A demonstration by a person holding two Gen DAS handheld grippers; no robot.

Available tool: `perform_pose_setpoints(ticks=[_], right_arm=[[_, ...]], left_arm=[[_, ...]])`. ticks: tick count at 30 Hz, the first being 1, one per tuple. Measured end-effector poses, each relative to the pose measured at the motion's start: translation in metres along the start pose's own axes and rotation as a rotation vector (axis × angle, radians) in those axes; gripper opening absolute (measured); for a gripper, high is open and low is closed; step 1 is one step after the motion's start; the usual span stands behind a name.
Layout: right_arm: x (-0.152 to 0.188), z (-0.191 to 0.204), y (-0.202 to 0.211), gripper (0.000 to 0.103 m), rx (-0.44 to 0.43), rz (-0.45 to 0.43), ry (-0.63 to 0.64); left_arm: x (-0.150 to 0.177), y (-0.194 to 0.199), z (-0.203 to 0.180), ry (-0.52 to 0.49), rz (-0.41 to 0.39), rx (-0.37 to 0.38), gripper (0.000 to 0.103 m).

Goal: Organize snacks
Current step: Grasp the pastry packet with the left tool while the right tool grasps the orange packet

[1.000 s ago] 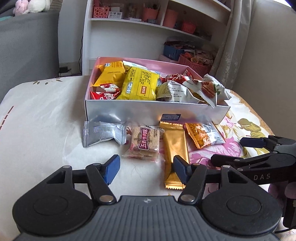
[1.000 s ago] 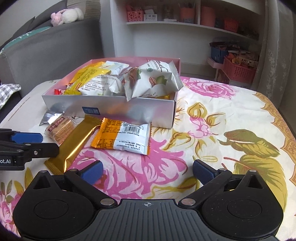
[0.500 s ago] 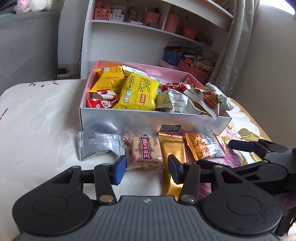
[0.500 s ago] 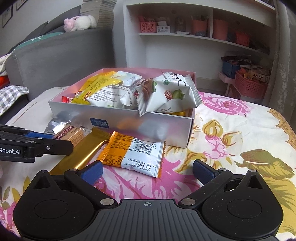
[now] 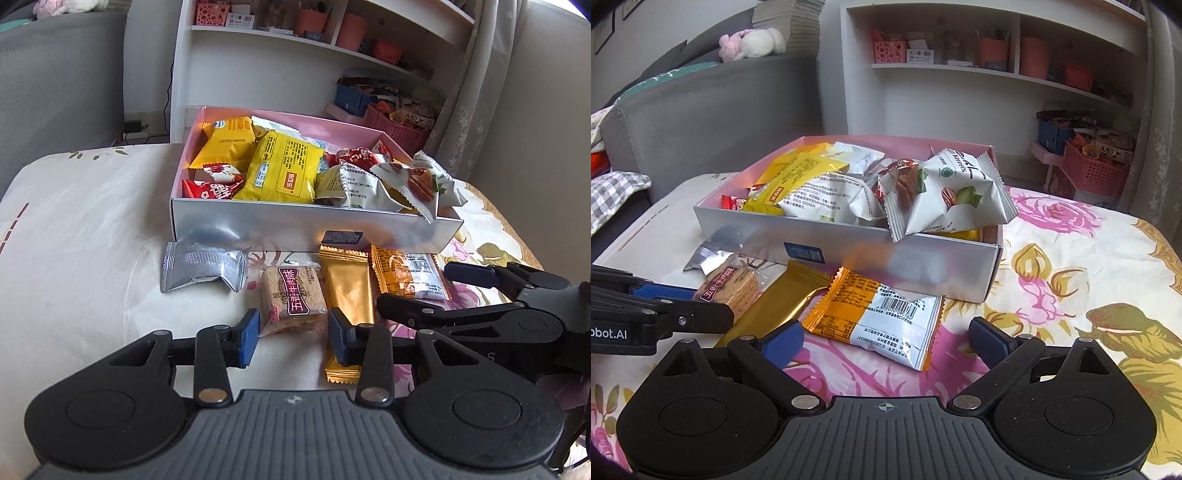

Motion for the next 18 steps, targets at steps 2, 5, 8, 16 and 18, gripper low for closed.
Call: perform_pose_setpoints(ticks=[2,5,8,16,18], right_arm=[[0.0,0.004,0.001,0.091,-0.005,-0.003,0.011],[-0.001,0.01,0.003,0.08,-0.016,-0.004,0.031],[-0.002,0.01,0.004,0.072,-0.026,-0.002,0.034],[0.0,-0.009,0.013,0.067,-0.01,0.02,0.021],[0.003,-0.017,0.016,0.067,-0.008,0.031,0.013]], left_arm=[[0.001,0.002,0.0,-0.008,0.003,-0.004,0.037],[0.003,0.005,0.001,-0.021,0.007,-0.01,0.037],[0.005,0.009,0.003,-0.03,0.008,-0.019,0.037],[0.009,0.015,0.011,-0.05,0.014,-0.038,0.037],[0.01,0.016,0.013,-0.053,0.014,-0.041,0.037]])
Point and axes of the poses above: each gripper's, at about its wrist camera, not at the fingertips, and y roughly against the way its jaws point, z to its left, x to its underside, the point moved 4 cm from there along -y, roughly the way its jaws point, and after that the axes turned 1 degree about x, right-handed, at the moved point
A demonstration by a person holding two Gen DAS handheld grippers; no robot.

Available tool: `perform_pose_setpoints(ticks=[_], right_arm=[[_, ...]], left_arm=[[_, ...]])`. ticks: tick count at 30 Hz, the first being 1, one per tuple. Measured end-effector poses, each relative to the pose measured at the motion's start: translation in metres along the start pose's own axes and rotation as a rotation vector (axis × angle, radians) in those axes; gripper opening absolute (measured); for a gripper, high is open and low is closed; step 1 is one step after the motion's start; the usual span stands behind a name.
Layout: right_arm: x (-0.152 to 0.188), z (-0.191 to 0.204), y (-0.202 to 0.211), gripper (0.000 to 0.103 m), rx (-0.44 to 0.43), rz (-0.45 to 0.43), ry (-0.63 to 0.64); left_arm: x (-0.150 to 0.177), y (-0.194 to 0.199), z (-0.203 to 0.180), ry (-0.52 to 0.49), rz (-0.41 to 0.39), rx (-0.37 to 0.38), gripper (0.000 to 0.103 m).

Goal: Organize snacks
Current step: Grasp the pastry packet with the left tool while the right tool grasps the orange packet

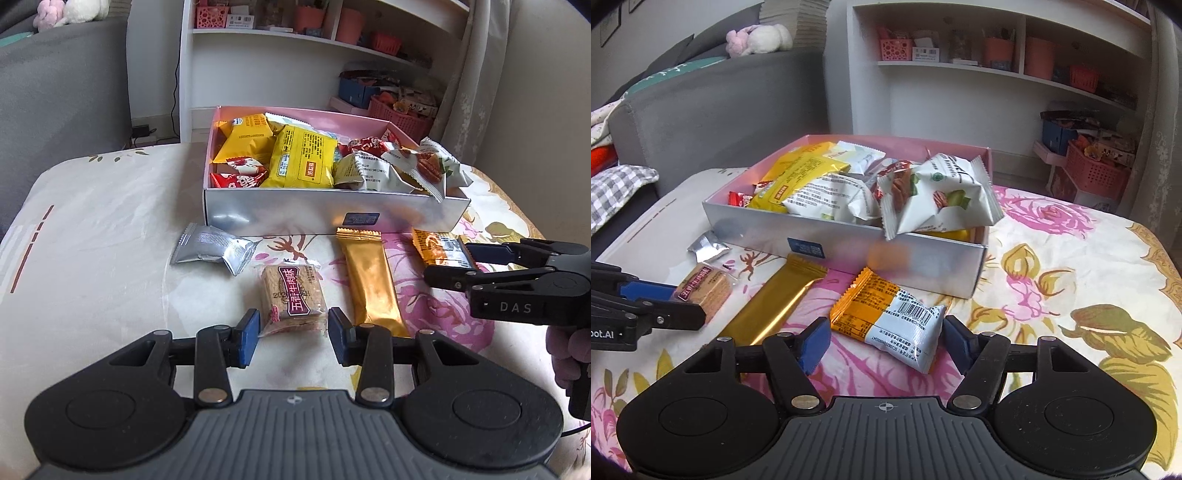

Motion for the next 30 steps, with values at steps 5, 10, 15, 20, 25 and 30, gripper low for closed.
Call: perform_pose_setpoints(ticks=[5,10,15,20,25,30], right_arm=[[0.005,-0.013,0.006,0.076,-0.025,0.04,-0.063],[0.005,-0.007,0.004,0.085,-0.003,0.044,-0.104],[0.001,0.0,-0.002,0.086,0.061,0.04,-0.14],[-0.001,0.004,-0.003,0.077,0.105,0.024,-0.159],[-0.005,0.007,0.001,0.056,0.095,0.028,-0.159],[-0.011,0.005,0.007,0.032,0.065,0.03,-0.195]], left_arm=[[0.001,-0.001,0.0,-0.003,-0.007,0.004,0.043],[0.001,-0.005,-0.003,0.022,-0.011,-0.018,0.052],[-0.002,-0.008,-0.004,0.052,-0.025,-0.052,0.048],[-0.003,-0.009,-0.006,0.059,-0.033,-0.097,0.039],[-0.004,-0.004,-0.009,0.074,-0.036,-0.098,0.032],[-0.003,-0.001,-0.015,0.064,-0.023,-0.085,0.032]])
Point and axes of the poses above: each gripper's, at about its wrist camera, not at the fingertips, and y roughly against the way its jaws point, z to its left, x to its underside, the point moved 4 cm from there along -y, roughly the way its jaws point, and after that the axes turned 1 degree about x, right-handed, at the moved point
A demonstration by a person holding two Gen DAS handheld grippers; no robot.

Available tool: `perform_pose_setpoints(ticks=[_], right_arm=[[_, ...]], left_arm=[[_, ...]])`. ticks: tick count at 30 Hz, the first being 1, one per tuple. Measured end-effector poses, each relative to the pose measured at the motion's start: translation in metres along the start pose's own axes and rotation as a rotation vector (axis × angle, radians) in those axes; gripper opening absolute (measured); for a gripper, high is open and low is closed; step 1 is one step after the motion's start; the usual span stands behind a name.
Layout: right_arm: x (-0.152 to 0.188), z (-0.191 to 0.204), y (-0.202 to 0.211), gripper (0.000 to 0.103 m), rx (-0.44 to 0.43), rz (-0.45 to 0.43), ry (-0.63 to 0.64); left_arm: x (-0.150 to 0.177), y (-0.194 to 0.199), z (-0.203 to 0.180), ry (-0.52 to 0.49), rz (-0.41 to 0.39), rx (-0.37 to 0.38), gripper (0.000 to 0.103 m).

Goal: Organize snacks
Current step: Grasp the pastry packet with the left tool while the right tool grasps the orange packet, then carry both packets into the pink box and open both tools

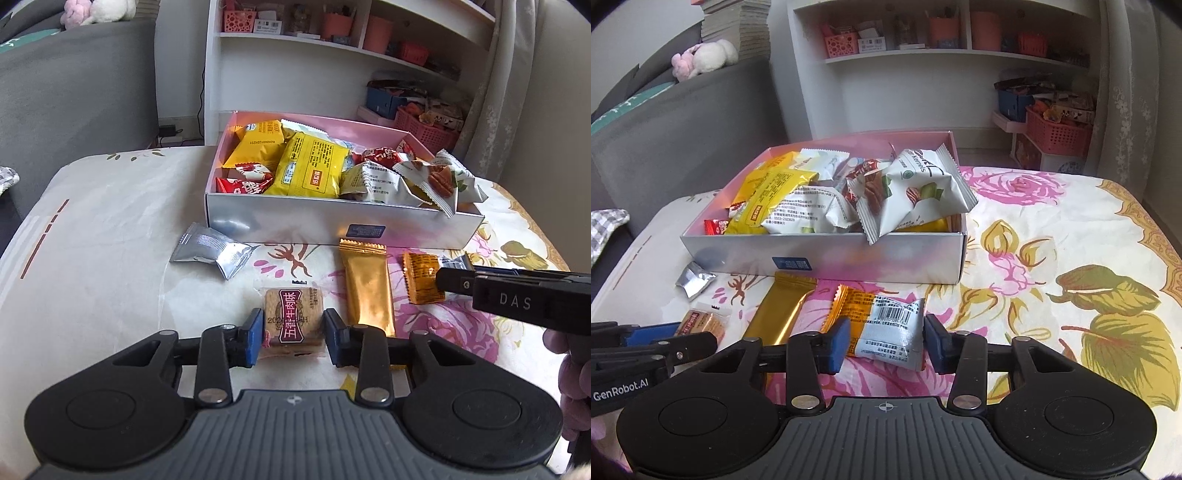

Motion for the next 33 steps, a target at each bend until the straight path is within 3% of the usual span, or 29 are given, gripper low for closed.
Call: perform_pose_setpoints(ticks=[4,7,8,10,12,20,21,24,29,30,33], right_arm=[[-0.002,-0.004,0.003,0.03,-0.031,0.024,-0.032],[0.001,-0.005,0.006,0.037,-0.067,0.031,-0.051],[0.001,-0.004,0.006,0.041,-0.073,0.034,-0.054],[0.002,-0.001,0.008,0.066,-0.066,0.02,-0.046],[0.003,0.003,0.008,0.072,-0.064,0.01,-0.023],[0.011,0.015,-0.008,0.073,-0.011,0.022,0.074],[0.011,0.017,-0.009,0.071,-0.004,0.015,0.09],[0.011,0.021,-0.008,0.049,-0.018,0.002,0.122],[0.006,0.019,-0.003,0.036,-0.05,0.0,0.102],[0.004,0.018,0.0,0.015,-0.076,0.0,0.085],[-0.001,0.019,0.009,0.01,-0.111,-0.008,0.055]], left_arm=[[0.0,0.005,-0.003,0.0,-0.001,0.01,0.032],[0.0,0.008,-0.003,0.003,-0.004,0.017,0.032],[0.0,0.009,-0.003,0.005,-0.004,0.019,0.032],[-0.001,0.01,-0.003,0.009,-0.001,0.02,0.032],[-0.001,0.009,-0.003,0.011,0.002,0.02,0.032],[0.002,0.006,-0.004,0.006,0.018,0.012,0.032],[0.002,0.006,-0.004,0.006,0.019,0.011,0.032],[0.002,0.006,-0.004,0.007,0.02,0.01,0.032],[0.0,0.009,-0.003,0.012,0.01,0.015,0.032],[0.0,0.011,-0.002,0.015,0.007,0.018,0.032],[-0.004,0.016,0.0,0.023,-0.008,0.027,0.032]])
Point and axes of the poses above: each gripper's, at about its wrist camera, not at the fingertips, and y roughly against the way its jaws point, z to its left, x to its underside, the point moved 4 cm from there along -y, roughly the way its jaws point, and after that the axes turned 1 degree about x, right-handed, at the moved point
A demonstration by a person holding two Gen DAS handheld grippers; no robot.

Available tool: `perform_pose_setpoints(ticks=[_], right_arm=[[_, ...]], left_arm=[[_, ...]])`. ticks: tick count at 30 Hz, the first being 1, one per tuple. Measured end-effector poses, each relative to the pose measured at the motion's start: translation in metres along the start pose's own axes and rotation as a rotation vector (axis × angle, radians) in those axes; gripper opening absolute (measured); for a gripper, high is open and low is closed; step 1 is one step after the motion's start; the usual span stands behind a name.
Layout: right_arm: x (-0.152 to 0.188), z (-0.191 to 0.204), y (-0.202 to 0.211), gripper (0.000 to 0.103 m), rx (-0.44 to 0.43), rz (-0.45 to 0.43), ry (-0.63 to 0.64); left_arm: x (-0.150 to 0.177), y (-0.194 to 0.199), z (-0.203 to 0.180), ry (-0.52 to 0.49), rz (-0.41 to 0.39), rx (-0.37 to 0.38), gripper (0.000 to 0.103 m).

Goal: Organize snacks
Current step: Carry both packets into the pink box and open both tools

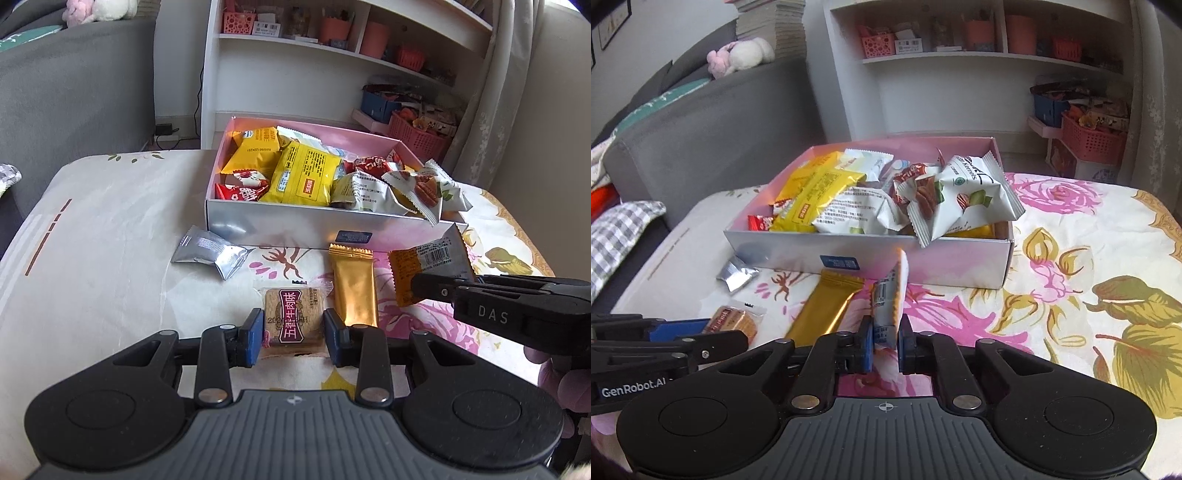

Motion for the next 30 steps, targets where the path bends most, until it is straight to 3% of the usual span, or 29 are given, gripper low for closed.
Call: perform_pose_setpoints(ticks=[9,16,23,30], right_arm=[[-0.012,0.0,0.023,0.01,-0.085,-0.03,-0.083],[-0.036,0.007,0.047,0.01,-0.142,-0.109,-0.125],[-0.058,0.002,0.042,0.01,-0.133,-0.153,-0.197],[-0.075,-0.004,0.022,0.01,-0.12,-0.157,-0.223]], left_arm=[[-0.011,0.014,0.005,0.028,-0.045,0.012,0.032],[-0.027,0.02,0.011,0.055,-0.098,0.003,0.032],[-0.045,0.017,0.014,0.076,-0.135,-0.006,0.032],[-0.065,-0.003,0.017,0.011,-0.161,-0.041,0.032]])
Point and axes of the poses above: each gripper's, at about its wrist camera, not at the fingertips, and y roughly against the way its jaws point, z to its left, x to its underside, the point moved 4 cm from there along -y, roughly the way its jaws point, and after that the axes turned 1 degree about x, right-handed, at the moved point
